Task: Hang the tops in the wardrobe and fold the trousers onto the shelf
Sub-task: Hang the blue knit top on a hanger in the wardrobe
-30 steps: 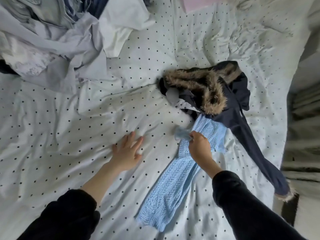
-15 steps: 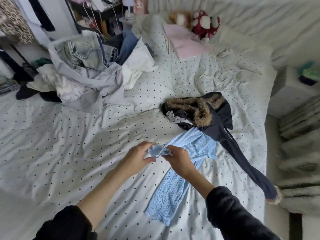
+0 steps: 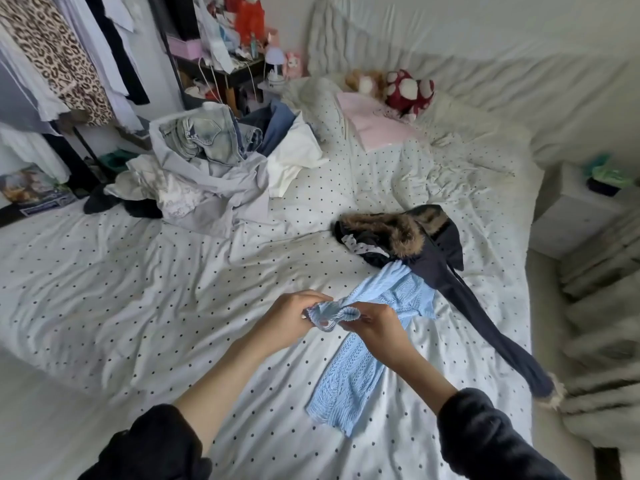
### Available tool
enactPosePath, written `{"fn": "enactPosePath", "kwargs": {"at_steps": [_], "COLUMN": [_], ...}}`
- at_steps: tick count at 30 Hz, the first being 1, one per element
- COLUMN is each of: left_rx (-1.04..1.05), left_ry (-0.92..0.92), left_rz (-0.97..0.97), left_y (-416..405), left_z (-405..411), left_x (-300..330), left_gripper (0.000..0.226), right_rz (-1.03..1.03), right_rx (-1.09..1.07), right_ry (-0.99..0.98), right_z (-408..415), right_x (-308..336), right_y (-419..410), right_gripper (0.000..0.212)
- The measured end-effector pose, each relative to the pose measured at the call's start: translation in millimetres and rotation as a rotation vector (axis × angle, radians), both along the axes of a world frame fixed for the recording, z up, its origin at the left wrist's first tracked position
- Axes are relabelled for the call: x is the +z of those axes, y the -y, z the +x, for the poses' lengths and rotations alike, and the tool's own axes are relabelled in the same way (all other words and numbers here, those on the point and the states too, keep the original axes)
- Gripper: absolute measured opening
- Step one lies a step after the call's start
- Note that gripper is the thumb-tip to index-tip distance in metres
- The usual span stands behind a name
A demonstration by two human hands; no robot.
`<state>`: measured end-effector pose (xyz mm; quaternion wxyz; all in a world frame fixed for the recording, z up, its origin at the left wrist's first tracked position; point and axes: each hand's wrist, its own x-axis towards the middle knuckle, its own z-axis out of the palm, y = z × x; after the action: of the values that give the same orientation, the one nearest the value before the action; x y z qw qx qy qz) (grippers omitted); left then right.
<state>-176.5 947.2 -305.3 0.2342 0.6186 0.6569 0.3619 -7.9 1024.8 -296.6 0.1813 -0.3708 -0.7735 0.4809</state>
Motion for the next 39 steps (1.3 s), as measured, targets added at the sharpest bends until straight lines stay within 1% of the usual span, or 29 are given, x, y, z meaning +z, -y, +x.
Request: {"fn": "enactPosePath", "kwargs": {"at_steps": [2,5,6,8,10,11,13,14,15,16,17,18,21,22,24,27,30,32,36,39], "left_rx": [0.007,0.015,0.005,-0.026,-0.111,-0.150,-0.216,-0.265,-0.313,-0.327,-0.309,-0.258,-0.085,-0.070,-0.102,-0.151,-0.185,-0.176,-0.151,-0.167], "left_ry": [0.007,0.033,0.035,-0.028,-0.173,-0.225,-0.291,-0.282,-0.225,-0.142,-0.052,0.024,0.124,0.134,0.099,-0.005,-0.076,-0.108,-0.243,-0.356], "left_rz": [0.010,-0.020,-0.051,-0.168,-0.334,-0.430,-0.618,-0.682,-0.729,-0.745,-0.754,-0.740,-0.651,-0.645,-0.654,-0.653,-0.635,-0.603,-0.456,-0.349], "left_y": [0.1,3.2,5.5,13.1,20.6,24.1,31.9,35.5,40.7,44.3,47.9,50.0,39.4,32.0,16.5,-2.3,-15.4,-31.7,-85.2,-128.0], "left_z": [5.7,18.6,22.2,25.8,24.6,23.4,21.0,20.1,20.0,20.1,20.6,21.1,23.8,25.6,32.1,32.5,27.3,24.2,26.9,37.4], "left_x": [0.6,6.5,6.1,1.3,-10.0,-13.7,-18.7,-19.8,-21.2,-21.7,-22.0,-22.1,-31.6,-39.0,-59.8,-89.4,-114.5,-131.9,-166.1,-179.2], "left_gripper": [0.031,0.028,0.027,0.025,0.022,0.024,0.029,0.029,0.040,0.057,0.065,0.065,0.043,0.038,0.034,0.034,0.037,0.038,0.042,0.047], "right_rz": [-0.002,0.004,0.021,0.046,0.047,0.056,0.050,0.041,0.042,0.042,0.040,0.032,0.039,0.038,0.056,0.058,-0.018,-0.012,0.088,0.089], "right_rx": [-0.009,-0.049,-0.064,-0.070,-0.072,-0.061,-0.039,-0.025,-0.012,-0.013,-0.025,-0.041,-0.050,-0.044,-0.021,0.049,0.070,-0.016,-0.314,-0.411], "right_ry": [0.007,0.017,0.022,0.059,0.105,0.131,0.185,0.213,0.241,0.272,0.303,0.329,0.405,0.443,0.533,0.668,0.674,0.658,0.621,0.609], "right_z": [8.9,22.3,27.4,34.6,39.5,39.6,38.8,38.1,38.5,39.2,40.6,42.1,44.7,45.1,49.3,55.2,61.3,65.0,70.4,69.5], "right_x": [1.8,0.5,-1.9,-8.6,-17.3,-21.1,-29.4,-33.1,-36.7,-37.7,-38.1,-37.8,-40.5,-46.5,-62.8,-89.6,-111.7,-128.7,-157.7,-173.7], "right_y": [3.5,10.4,13.3,20.5,31.8,38.2,54.0,60.0,66.8,69.9,73.9,77.9,85.6,85.9,84.3,77.5,67.7,49.6,-11.0,-66.0], "right_gripper": [0.024,0.014,0.014,0.016,0.011,0.014,0.028,0.031,0.031,0.025,0.017,0.017,0.023,0.025,0.031,0.038,0.053,0.056,0.050,0.052]}}
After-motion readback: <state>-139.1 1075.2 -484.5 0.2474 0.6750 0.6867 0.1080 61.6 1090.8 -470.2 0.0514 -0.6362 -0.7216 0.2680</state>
